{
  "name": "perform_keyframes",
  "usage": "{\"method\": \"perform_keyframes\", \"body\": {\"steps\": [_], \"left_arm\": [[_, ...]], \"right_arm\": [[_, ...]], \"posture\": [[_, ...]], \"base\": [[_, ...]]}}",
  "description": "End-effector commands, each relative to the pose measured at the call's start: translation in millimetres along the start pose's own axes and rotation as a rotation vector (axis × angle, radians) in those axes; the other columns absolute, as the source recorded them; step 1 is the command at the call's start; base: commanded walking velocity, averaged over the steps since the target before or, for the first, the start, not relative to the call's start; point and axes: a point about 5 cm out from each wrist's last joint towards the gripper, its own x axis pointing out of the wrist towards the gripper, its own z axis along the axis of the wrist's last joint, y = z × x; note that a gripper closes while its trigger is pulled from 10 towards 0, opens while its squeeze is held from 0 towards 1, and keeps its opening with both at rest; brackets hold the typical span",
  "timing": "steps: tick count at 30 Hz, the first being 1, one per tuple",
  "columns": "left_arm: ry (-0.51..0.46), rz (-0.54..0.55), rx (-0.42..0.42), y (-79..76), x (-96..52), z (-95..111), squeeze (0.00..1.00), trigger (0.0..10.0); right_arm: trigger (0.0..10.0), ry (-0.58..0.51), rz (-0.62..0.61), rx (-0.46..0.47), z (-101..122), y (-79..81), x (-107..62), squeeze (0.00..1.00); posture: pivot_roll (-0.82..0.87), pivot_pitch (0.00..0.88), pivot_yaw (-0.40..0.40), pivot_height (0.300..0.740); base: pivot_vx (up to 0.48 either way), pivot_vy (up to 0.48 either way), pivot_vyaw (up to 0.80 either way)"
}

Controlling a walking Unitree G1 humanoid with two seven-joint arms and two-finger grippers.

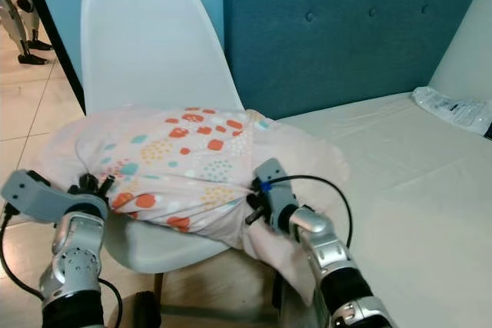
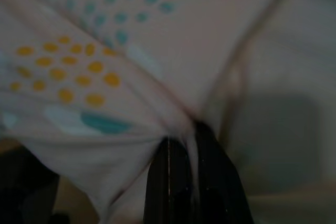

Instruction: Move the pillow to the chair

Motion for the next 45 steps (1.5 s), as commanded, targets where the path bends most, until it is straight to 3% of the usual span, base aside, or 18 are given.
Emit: {"method": "perform_keyframes", "body": {"steps": [1, 4, 6, 7, 10, 11, 12, 13, 15, 20, 22, 25, 27, 33, 45], "left_arm": [[0.184, 0.237, 0.021, 81.1, -47.3, -58, 0.0, 0.0], [0.186, 0.228, 0.025, 80.4, -47.0, -58, 0.0, 0.0], [0.189, 0.209, 0.036, 78.9, -45.9, -58, 0.0, 0.0], [0.189, 0.209, 0.036, 78.9, -45.9, -58, 0.0, 0.0], [0.194, 0.194, 0.063, 78.1, -43.7, -58, 0.0, 0.0], [0.194, 0.194, 0.063, 78.1, -43.7, -58, 0.0, 0.0], [0.199, 0.184, 0.081, 77.9, -41.2, -58, 0.0, 0.0], [0.199, 0.184, 0.081, 77.9, -41.2, -58, 0.0, 0.0], [0.204, 0.172, 0.094, 78.0, -39.2, -59, 0.0, 0.0], [0.216, 0.153, 0.108, 76.9, -38.0, -60, 0.0, 0.0], [0.218, 0.135, 0.114, 74.7, -37.9, -61, 0.0, 0.0], [0.22, 0.124, 0.116, 73.4, -38.2, -61, 0.0, 0.0], [0.222, 0.118, 0.117, 72.7, -38.0, -61, 0.0, 0.0], [0.224, 0.109, 0.116, 72.2, -37.2, -62, 0.0, 0.0], [0.224, 0.109, 0.116, 72.2, -37.2, -62, 0.0, 0.0]], "right_arm": [[10.0, 0.037, -0.134, 0.073, 13, -29.1, -24.1, 0.0], [10.0, 0.05, -0.204, 0.126, 15, -39.4, -32.9, 0.0], [10.0, 0.026, -0.338, 0.179, 21, -58.9, -54.2, 0.0], [10.0, 0.026, -0.338, 0.179, 21, -58.9, -54.2, 0.0], [10.0, -0.08, -0.465, 0.244, 18, -70.1, -70.6, 0.0], [10.0, -0.08, -0.465, 0.244, 18, -70.1, -70.6, 0.0], [10.0, -0.049, -0.552, 0.347, -9, -69.1, -71.9, 0.0], [10.0, -0.049, -0.552, 0.347, -9, -69.1, -71.9, 0.0], [10.0, 0.014, -0.612, 0.413, -32, -64.2, -72.3, 0.0], [10.0, 0.058, -0.653, 0.512, -53, -54.0, -62.9, 0.05], [10.0, -0.027, -0.601, 0.553, -44, -47.7, -51.8, 1.0], [10.0, -0.229, -0.482, 0.599, -15, -40.7, -41.9, 1.0], [10.0, -0.26, -0.473, 0.589, -7, -41.6, -42.9, 1.0], [10.0, -0.291, -0.458, 0.579, 3, -42.9, -46.0, 1.0], [10.0, -0.291, -0.458, 0.579, 3, -42.9, -46.0, 1.0]], "posture": [[0.07, 0.068, -0.061, 0.493], [0.07, 0.069, -0.064, 0.493], [0.05, 0.069, -0.06, 0.493], [0.05, 0.069, -0.06, 0.493], [0.04, 0.074, -0.052, 0.493], [0.04, 0.074, -0.052, 0.493], [0.04, 0.079, -0.042, 0.493], [0.04, 0.079, -0.042, 0.493], [0.04, 0.085, -0.036, 0.493], [0.06, 0.088, -0.037, 0.493], [0.06, 0.087, -0.038, 0.493], [0.07, 0.087, -0.039, 0.493], [0.07, 0.086, -0.039, 0.493], [0.07, 0.087, -0.041, 0.493], [0.07, 0.087, -0.041, 0.493]], "base": [[0.0, 0.0, 0.0], [0.0, 0.0, 0.0], [0.0, 0.0, 0.0], [0.0, 0.0, 0.0], [0.0, 0.0, 0.0], [0.0, 0.0, 0.0], [0.0, 0.0, 0.0], [0.0, 0.0, 0.0], [0.0, 0.0, 0.0], [0.0, 0.0, 0.0], [0.0, 0.0, 0.0], [0.0, 0.0, 0.0], [0.0, 0.0, 0.0], [0.0, 0.0, 0.0], [0.0, 0.0, 0.0]]}}
